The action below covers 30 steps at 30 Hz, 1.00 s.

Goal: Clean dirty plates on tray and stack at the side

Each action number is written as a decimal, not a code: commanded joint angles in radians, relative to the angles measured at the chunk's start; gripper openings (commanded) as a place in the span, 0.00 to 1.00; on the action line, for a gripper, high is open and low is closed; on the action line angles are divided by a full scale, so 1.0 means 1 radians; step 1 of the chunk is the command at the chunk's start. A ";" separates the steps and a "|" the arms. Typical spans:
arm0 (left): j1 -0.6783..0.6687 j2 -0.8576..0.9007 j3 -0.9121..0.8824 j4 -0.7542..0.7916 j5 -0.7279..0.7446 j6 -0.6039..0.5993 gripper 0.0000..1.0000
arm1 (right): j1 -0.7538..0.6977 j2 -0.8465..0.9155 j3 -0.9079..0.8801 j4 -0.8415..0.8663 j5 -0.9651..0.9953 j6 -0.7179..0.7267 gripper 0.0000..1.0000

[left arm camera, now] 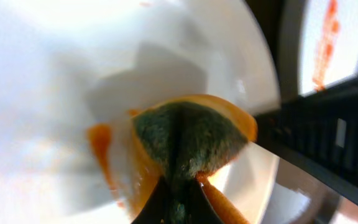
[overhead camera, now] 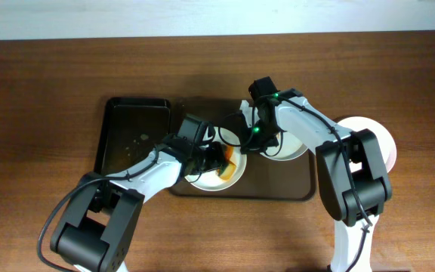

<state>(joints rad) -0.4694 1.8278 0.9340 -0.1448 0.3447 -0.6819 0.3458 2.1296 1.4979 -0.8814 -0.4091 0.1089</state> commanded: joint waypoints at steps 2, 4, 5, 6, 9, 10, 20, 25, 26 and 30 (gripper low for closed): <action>0.014 0.036 0.001 -0.067 -0.346 0.092 0.00 | 0.009 0.009 0.004 -0.014 -0.002 0.005 0.04; 0.026 0.029 0.001 -0.090 -0.352 0.156 0.00 | 0.009 0.009 0.004 -0.021 0.002 0.004 0.04; 0.027 0.010 0.001 -0.103 -0.388 0.189 0.00 | 0.009 0.009 0.004 -0.021 0.002 0.005 0.04; 0.027 -0.015 0.001 -0.111 -0.424 0.222 0.00 | 0.009 0.009 0.004 -0.021 0.002 0.004 0.04; 0.027 -0.158 0.001 -0.180 -0.499 0.269 0.00 | 0.009 0.009 0.004 -0.023 0.002 0.005 0.04; 0.027 -0.222 0.001 -0.217 -0.499 0.269 0.00 | 0.009 0.009 0.004 -0.027 0.002 0.004 0.04; 0.308 -0.418 0.000 -0.411 -0.499 0.334 0.00 | 0.021 0.009 -0.017 -0.042 0.002 0.001 0.07; 0.323 -0.178 0.000 -0.322 -0.462 0.474 0.00 | 0.048 0.009 -0.031 -0.039 0.055 0.005 0.04; 0.334 -0.122 0.000 -0.277 -0.402 0.575 0.00 | 0.048 0.009 -0.031 -0.039 0.055 0.005 0.04; 0.403 -0.048 0.000 -0.175 -0.378 0.741 0.00 | 0.048 0.009 -0.031 -0.039 0.055 0.005 0.04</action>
<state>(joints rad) -0.1066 1.7485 0.9329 -0.3531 -0.0532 -0.0700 0.3843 2.1296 1.4773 -0.9157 -0.3973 0.1200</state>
